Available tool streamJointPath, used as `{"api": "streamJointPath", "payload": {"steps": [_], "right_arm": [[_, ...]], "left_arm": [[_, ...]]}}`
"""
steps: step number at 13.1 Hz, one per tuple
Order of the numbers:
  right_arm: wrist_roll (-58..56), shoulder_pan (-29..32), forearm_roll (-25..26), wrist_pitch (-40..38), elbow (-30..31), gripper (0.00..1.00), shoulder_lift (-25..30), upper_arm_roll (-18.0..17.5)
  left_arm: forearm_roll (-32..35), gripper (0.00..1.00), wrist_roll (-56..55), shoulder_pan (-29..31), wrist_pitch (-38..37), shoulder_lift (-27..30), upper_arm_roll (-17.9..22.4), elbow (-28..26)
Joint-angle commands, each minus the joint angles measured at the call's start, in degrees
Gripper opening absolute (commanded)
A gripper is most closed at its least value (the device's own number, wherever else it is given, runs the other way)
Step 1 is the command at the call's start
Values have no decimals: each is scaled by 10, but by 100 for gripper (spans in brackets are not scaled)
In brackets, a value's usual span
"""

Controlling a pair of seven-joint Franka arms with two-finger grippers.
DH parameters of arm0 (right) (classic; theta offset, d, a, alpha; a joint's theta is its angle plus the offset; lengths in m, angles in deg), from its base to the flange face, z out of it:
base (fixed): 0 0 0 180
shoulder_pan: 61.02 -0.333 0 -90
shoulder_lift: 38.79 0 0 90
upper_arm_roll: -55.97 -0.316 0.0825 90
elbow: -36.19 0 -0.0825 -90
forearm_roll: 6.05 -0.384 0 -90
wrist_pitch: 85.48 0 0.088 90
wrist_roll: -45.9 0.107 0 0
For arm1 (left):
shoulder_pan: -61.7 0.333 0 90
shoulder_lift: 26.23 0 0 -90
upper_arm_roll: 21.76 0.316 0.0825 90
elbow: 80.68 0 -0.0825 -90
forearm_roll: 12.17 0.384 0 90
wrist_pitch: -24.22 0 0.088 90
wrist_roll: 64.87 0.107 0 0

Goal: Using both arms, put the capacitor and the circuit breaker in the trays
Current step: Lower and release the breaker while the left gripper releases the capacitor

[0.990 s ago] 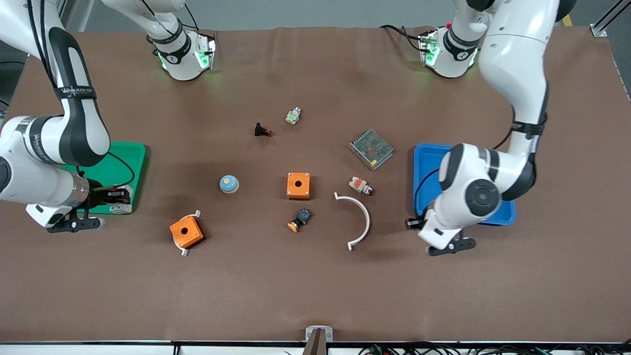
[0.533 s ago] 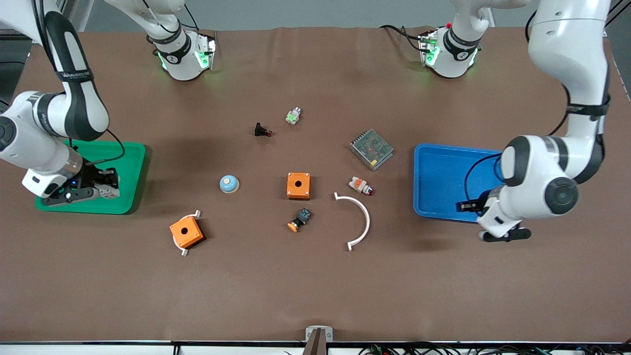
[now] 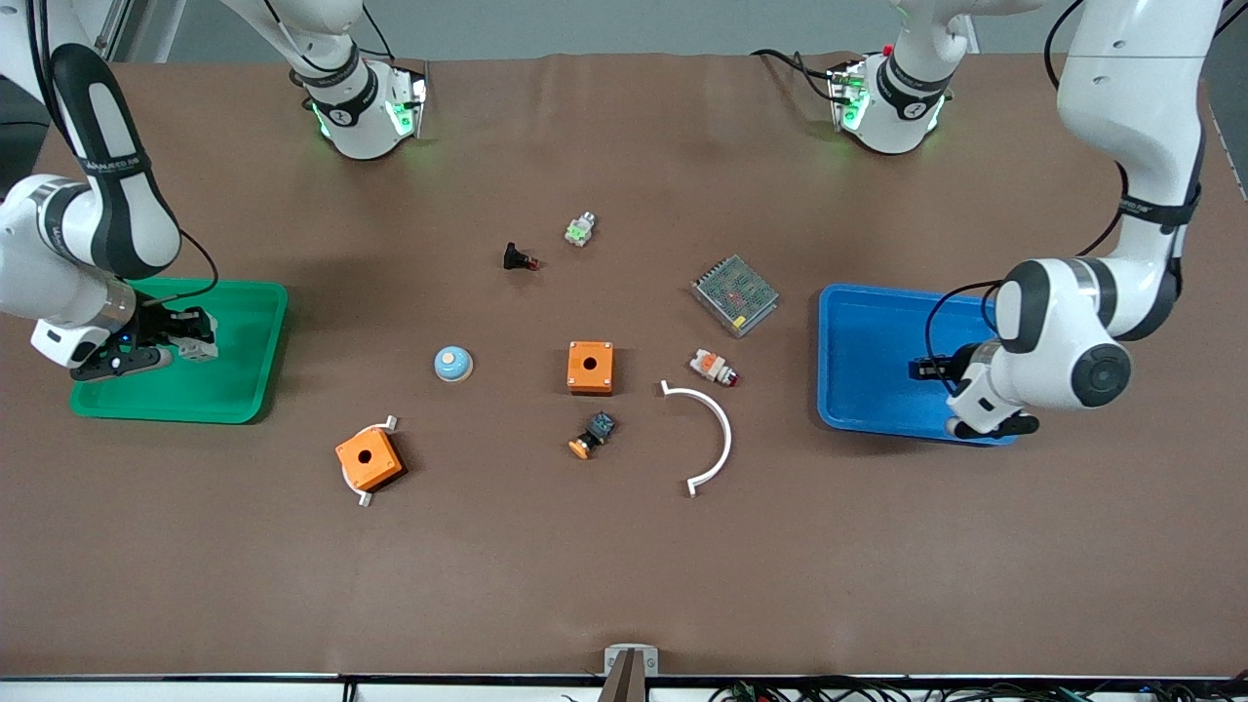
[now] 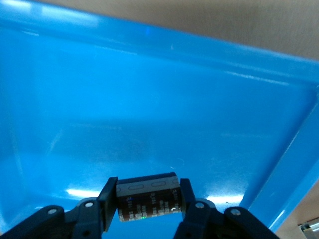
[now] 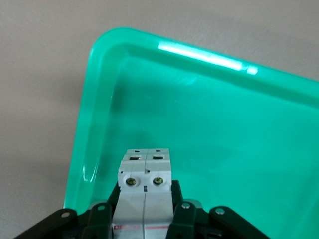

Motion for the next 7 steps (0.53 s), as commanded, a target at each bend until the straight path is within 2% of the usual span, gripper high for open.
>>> {"api": "streamJointPath", "payload": {"steps": [1,3,5,6,7], "right_arm": [[-9,19,7,7,-1,2,-25,-12],[-10,20,7,22,-2,5,-43,-12],[-10,20,10,27,-7,12,-60,-11],[-16,20,10,27,-11,29,-62,-11],[-21,23,10,27,-13,86,-63,-11]], "left_arm": [[-10,8,1,1,28,-1,-11,-22],[-12,19,1,1,35,-11,-19,-19],[-12,45,1,3,39,-11,-19,-14],[-12,58,1,2,43,-9,-19,-13],[-12,76,1,1,46,-6,-19,-9]]}}
